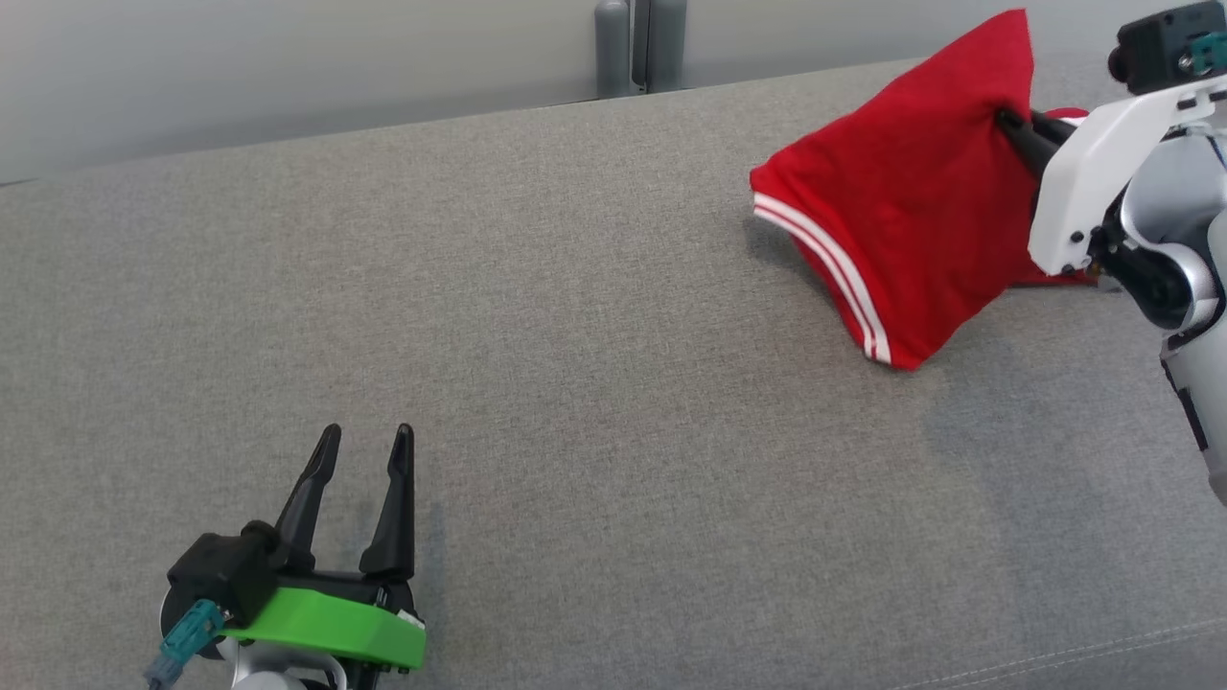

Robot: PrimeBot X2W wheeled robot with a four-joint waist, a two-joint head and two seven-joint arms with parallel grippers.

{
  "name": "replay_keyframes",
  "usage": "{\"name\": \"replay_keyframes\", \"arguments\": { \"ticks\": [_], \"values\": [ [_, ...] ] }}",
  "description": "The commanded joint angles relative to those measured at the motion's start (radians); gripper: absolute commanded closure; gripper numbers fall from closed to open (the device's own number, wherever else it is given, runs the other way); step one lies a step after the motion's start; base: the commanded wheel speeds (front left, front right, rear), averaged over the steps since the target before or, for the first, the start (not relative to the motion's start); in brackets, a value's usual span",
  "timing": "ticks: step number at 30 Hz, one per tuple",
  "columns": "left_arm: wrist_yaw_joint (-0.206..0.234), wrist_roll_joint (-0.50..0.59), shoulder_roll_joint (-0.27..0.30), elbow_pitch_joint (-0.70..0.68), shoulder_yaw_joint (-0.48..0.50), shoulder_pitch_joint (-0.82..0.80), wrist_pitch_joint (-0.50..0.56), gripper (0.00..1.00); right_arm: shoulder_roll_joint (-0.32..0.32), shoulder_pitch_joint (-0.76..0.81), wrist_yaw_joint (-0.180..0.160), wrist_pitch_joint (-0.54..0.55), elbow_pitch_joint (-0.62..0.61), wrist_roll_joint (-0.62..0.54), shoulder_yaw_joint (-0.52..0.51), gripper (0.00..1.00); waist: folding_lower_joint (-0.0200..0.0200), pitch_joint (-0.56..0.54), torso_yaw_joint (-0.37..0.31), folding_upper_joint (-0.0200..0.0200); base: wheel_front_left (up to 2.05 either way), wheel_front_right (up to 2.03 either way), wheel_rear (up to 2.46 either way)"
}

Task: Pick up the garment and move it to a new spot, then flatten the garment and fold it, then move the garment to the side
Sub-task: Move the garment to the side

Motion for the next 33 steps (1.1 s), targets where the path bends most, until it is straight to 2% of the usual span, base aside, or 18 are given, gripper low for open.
{"name": "replay_keyframes", "arguments": {
  "ticks": [1, 11, 22, 33],
  "values": [
    [-0.004, 0.005, 0.003, -0.002, 0.0, -0.016, -0.003, 0.0, 0.003, -0.025, -0.001, 0.004, 0.01, -0.016, -0.013, 1.0, 0.0, 0.016, 0.008, 0.0, 0.0, 0.0, 0.0],
    [-0.004, 0.008, 0.016, 0.006, -0.014, -0.04, -0.003, 0.0, 0.032, -0.113, -0.001, 0.026, 0.099, -0.08, -0.115, 1.0, 0.0, 0.07, 0.028, 0.0, 0.0, 0.0, 0.0],
    [-0.004, 0.007, 0.033, 0.008, -0.03, -0.057, -0.003, 0.0, 0.019, -0.16, -0.001, 0.09, 0.129, -0.151, -0.219, 1.0, 0.0, 0.103, 0.035, 0.0, 0.0, 0.0, 0.0],
    [-0.004, 0.012, 0.054, -0.009, -0.057, -0.097, 0.003, 0.0, -0.053, -0.171, -0.001, 0.148, 0.134, -0.285, -0.336, 1.0, 0.0, 0.163, 0.066, 0.0, 0.0, 0.0, 0.0]
  ]
}}
